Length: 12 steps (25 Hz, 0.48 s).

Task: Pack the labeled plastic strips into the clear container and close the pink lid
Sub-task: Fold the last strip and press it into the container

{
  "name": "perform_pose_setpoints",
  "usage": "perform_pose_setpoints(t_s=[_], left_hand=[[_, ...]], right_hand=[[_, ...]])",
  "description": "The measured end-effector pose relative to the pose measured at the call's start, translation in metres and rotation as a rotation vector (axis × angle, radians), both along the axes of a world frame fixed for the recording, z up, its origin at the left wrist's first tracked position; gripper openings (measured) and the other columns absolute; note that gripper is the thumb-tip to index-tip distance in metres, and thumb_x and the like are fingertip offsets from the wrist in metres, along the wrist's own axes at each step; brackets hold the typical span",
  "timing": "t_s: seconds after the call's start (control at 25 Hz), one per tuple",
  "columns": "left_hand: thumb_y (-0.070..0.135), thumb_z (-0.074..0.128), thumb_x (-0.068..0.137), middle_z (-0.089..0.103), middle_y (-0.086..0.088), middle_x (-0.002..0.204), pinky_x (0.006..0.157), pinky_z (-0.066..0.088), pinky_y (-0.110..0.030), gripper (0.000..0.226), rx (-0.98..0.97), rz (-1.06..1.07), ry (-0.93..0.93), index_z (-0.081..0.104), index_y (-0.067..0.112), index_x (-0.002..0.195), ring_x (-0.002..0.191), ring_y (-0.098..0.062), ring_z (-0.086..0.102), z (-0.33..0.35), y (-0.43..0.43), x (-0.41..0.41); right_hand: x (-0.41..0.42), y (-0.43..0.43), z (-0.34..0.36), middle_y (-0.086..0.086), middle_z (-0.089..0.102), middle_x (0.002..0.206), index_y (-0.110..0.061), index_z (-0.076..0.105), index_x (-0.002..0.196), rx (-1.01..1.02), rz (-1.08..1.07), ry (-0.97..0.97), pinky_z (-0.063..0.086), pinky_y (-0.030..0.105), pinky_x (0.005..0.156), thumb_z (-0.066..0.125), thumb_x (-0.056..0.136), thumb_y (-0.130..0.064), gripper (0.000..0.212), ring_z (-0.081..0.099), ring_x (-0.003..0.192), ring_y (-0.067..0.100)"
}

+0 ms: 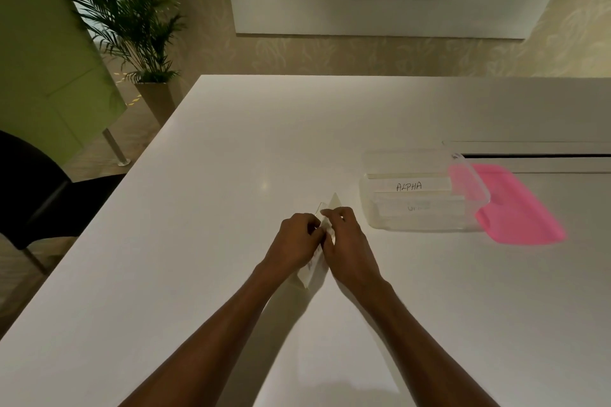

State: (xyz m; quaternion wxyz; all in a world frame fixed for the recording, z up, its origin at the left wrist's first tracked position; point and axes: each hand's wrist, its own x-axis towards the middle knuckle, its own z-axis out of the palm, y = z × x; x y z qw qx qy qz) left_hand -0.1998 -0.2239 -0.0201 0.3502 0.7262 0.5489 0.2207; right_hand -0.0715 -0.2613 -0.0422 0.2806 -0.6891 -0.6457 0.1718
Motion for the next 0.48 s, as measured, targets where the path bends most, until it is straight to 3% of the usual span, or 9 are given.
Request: perform_pose_setpoints(t_s=[0.16,0.24,0.36,0.4,0.48], left_hand=[[0.017,0.056,0.098,0.057,0.002,0.069,0.05,0.032,-0.013,0.03,0.027,0.004,0.007,0.055,0.016,0.068,0.062,-0.01,0.051,0.006,0.004,0.0],[0.016,0.058,0.097,0.047,0.008,0.059,0.046,0.034,-0.011,0.041,0.052,0.047,-0.034,0.045,0.024,0.058,0.052,-0.005,0.044,0.009,0.006,-0.003],[0.019,0.06,0.096,0.063,0.009,0.063,0.047,0.04,-0.007,0.033,0.072,0.154,-0.192,0.061,0.021,0.063,0.051,0.001,0.058,0.012,0.007,-0.011],[0.018,0.06,0.096,0.07,0.006,0.071,0.05,0.044,-0.009,0.028,0.042,0.198,-0.282,0.067,0.017,0.069,0.056,0.001,0.064,0.013,0.007,-0.013],[0.015,0.06,0.097,0.078,0.0,0.085,0.058,0.053,-0.018,0.022,-0.057,0.271,-0.507,0.071,0.008,0.079,0.067,-0.006,0.073,0.014,0.008,-0.016]], right_hand=[[-0.002,-0.004,-0.007,-0.003,0.049,0.145,-0.02,0.052,0.145,0.057,0.039,0.137,0.052,0.04,0.104,0.049,0.102,-0.01,0.045,0.058,0.127,0.019],[-0.005,-0.005,-0.008,-0.011,0.049,0.147,-0.029,0.046,0.148,0.09,0.036,0.207,0.05,0.033,0.106,0.051,0.103,-0.018,0.046,0.055,0.129,0.011],[-0.009,-0.007,-0.004,-0.018,0.045,0.146,-0.031,0.037,0.154,0.172,0.008,0.347,0.041,0.006,0.101,0.057,0.103,-0.023,0.055,0.049,0.127,-0.004],[-0.009,-0.006,-0.001,-0.016,0.046,0.146,-0.028,0.037,0.154,0.212,-0.02,0.389,0.04,0.003,0.098,0.059,0.103,-0.021,0.056,0.05,0.126,-0.004],[-0.008,-0.004,0.006,-0.008,0.051,0.143,-0.022,0.042,0.151,0.313,-0.103,0.464,0.045,0.011,0.099,0.062,0.101,-0.018,0.054,0.054,0.123,0.0]])
